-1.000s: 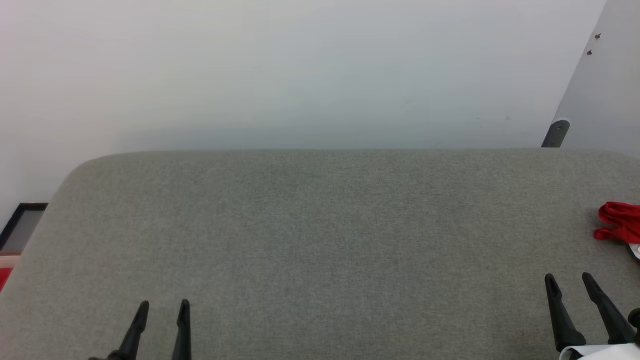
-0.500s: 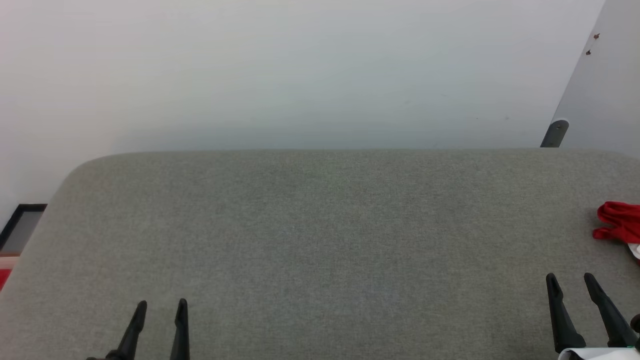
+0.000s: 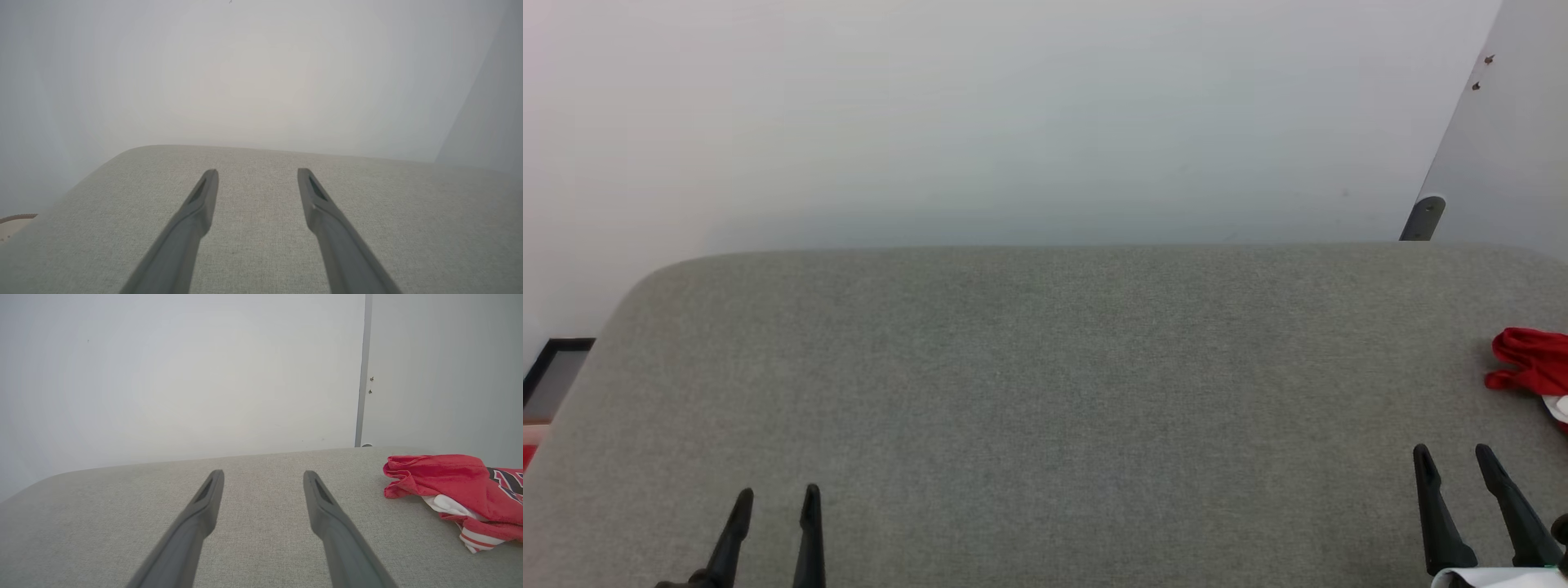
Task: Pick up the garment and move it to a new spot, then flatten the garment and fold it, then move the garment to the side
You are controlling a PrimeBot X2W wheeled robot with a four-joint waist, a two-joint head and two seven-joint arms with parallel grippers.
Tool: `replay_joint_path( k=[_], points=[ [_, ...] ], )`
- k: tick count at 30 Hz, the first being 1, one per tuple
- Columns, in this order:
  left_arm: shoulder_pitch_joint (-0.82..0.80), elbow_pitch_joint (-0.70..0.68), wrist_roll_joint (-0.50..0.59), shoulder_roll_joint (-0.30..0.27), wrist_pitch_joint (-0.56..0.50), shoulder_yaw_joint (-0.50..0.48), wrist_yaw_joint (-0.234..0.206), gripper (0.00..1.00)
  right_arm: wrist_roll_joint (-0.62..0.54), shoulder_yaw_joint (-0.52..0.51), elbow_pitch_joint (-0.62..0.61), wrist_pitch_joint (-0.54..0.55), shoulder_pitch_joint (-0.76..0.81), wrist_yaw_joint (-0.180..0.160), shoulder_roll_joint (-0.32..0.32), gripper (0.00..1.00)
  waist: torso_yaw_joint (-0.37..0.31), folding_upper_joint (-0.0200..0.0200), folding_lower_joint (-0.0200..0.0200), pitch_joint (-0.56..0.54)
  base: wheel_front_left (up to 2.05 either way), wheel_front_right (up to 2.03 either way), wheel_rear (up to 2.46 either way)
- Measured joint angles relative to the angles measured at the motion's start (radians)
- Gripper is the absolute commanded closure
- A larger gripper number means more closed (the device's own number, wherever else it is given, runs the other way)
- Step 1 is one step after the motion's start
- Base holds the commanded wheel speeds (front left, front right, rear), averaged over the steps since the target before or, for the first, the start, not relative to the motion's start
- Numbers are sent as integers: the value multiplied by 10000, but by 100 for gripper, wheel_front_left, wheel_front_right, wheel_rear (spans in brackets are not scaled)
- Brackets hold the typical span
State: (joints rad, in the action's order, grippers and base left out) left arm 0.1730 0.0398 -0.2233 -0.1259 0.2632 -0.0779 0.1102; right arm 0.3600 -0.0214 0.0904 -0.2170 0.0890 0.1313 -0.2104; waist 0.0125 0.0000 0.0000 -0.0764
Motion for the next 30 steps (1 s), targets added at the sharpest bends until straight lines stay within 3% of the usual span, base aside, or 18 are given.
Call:
replay_joint_path(
  k=[4, 5, 11, 30],
  points=[
    [4, 12, 33, 25, 0, -77, 2, 0, 0, 38, 6, -29, -1, 0, 33, 0, -40, 0, 0, 4, 0, 0, 0],
    [4, 15, 33, 36, 0, -105, 13, 100, 0, 46, 8, -29, -2, 0, 40, 100, -52, 0, 0, 10, 0, 0, 0],
    [188, 545, -113, 221, -94, -61, 12, 100, 94, 61, 481, 54, 184, 0, 245, 100, -61, 0, 0, 22, 0, 0, 0],
    [-432, 920, -3438, 336, -974, -128, 13, 100, 3108, -123, 744, 832, -202, 0, 566, 100, -70, 1, 0, 140, 0, 0, 0]
  ],
)
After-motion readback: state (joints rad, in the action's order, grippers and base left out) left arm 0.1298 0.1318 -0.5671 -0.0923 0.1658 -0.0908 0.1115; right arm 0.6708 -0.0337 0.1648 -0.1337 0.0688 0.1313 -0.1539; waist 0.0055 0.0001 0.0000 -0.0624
